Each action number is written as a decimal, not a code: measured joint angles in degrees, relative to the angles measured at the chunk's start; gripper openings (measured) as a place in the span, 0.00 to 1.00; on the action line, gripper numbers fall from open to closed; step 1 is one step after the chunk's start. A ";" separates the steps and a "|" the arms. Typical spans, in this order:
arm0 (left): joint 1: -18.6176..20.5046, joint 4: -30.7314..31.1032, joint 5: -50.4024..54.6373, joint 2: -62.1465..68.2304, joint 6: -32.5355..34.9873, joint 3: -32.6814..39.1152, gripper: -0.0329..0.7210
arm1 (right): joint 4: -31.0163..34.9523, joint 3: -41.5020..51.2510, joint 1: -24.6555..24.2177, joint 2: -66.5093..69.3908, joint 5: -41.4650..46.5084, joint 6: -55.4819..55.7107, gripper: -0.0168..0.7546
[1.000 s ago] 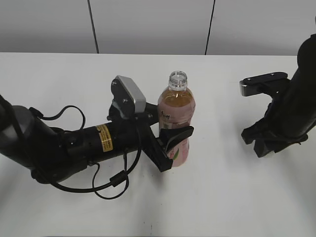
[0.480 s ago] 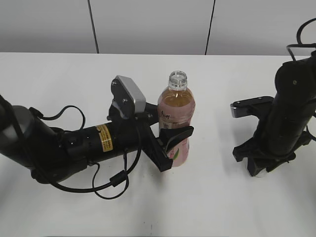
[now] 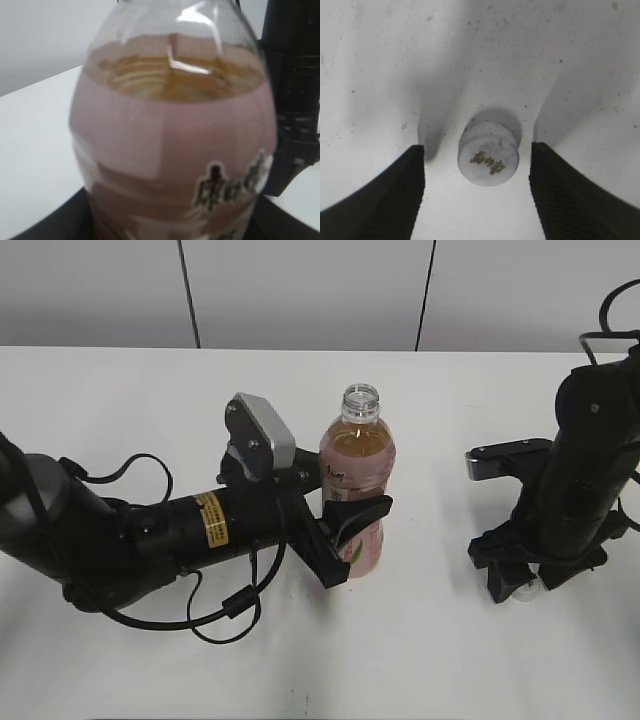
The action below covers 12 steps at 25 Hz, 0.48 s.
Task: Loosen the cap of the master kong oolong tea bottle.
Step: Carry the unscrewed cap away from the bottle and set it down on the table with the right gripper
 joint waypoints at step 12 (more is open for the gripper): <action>0.05 -0.36 -2.33 0.00 0.00 0.38 0.74 | 0.60 0.05 0.00 -3.56 0.09 -1.19 0.68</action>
